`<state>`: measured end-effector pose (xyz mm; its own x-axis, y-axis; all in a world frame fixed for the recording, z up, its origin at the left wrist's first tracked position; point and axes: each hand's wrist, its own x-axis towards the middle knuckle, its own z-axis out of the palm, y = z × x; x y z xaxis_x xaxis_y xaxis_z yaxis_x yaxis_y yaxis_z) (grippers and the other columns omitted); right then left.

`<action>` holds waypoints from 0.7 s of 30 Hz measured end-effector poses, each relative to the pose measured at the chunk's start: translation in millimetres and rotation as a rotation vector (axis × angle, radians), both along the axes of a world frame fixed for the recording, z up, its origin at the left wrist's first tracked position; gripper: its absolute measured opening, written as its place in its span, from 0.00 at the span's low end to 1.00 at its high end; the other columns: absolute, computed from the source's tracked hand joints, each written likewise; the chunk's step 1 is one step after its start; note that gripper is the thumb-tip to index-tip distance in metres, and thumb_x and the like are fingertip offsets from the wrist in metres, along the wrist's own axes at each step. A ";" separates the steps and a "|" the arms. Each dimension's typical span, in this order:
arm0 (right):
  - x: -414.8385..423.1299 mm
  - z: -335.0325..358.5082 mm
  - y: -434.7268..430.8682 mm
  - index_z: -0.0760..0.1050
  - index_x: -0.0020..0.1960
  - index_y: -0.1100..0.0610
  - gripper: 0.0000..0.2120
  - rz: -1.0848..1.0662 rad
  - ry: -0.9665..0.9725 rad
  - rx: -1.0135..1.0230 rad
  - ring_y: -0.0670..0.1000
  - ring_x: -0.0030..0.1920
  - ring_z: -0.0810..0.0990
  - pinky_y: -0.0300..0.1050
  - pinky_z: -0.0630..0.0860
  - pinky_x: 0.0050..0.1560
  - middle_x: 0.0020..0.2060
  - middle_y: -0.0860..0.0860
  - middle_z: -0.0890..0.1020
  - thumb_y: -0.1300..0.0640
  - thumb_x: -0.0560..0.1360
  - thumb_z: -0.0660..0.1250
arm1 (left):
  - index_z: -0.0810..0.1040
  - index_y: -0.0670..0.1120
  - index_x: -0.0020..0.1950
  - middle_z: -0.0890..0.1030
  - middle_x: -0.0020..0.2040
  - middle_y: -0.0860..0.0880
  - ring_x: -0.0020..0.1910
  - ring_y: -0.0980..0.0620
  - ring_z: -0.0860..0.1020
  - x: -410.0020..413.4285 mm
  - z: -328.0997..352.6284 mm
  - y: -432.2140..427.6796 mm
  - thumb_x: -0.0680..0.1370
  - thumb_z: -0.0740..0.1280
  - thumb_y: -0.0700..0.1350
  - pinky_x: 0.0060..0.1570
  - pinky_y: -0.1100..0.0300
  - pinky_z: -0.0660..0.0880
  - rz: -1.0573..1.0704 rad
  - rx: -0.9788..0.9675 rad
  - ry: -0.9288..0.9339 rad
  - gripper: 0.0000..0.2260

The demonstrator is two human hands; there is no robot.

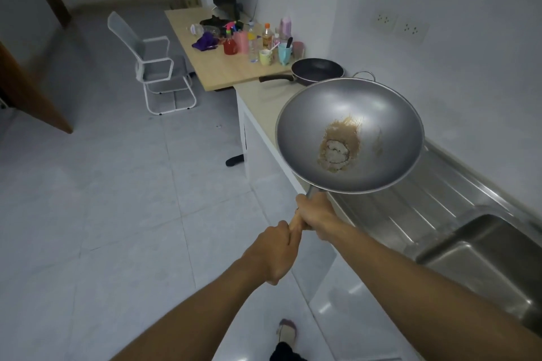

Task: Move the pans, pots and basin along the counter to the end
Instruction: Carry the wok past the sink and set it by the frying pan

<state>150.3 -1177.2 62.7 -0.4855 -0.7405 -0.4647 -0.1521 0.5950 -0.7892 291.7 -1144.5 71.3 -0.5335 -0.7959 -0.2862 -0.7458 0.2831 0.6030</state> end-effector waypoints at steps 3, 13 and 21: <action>-13.5 -3.4 -48.3 0.74 0.48 0.63 0.10 0.017 -0.008 -0.014 0.55 0.38 0.79 0.48 0.81 0.40 0.39 0.58 0.77 0.57 0.78 0.58 | 0.70 0.48 0.52 0.76 0.41 0.52 0.38 0.54 0.76 -13.3 2.2 -48.7 0.83 0.44 0.63 0.37 0.64 0.68 -0.011 0.008 -0.025 0.24; -54.5 -16.4 -171.1 0.73 0.50 0.64 0.09 0.036 -0.096 0.052 0.58 0.40 0.80 0.56 0.84 0.46 0.41 0.64 0.80 0.59 0.79 0.57 | 0.72 0.46 0.56 0.75 0.41 0.51 0.37 0.53 0.75 -51.8 1.3 -181.4 0.84 0.45 0.61 0.36 0.64 0.69 -0.035 0.119 -0.116 0.24; -63.7 -40.5 -261.4 0.74 0.48 0.65 0.10 -0.047 -0.175 0.100 0.59 0.41 0.80 0.47 0.81 0.38 0.45 0.70 0.80 0.61 0.78 0.56 | 0.69 0.46 0.51 0.74 0.42 0.49 0.35 0.54 0.71 -61.5 -10.4 -283.3 0.85 0.47 0.57 0.38 0.64 0.67 -0.148 0.142 -0.163 0.18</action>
<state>86.7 -1438.6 22.1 -0.4240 -0.6648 -0.6150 0.0120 0.6749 -0.7378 230.2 -1427.8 60.9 -0.5789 -0.6583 -0.4812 -0.7932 0.3180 0.5193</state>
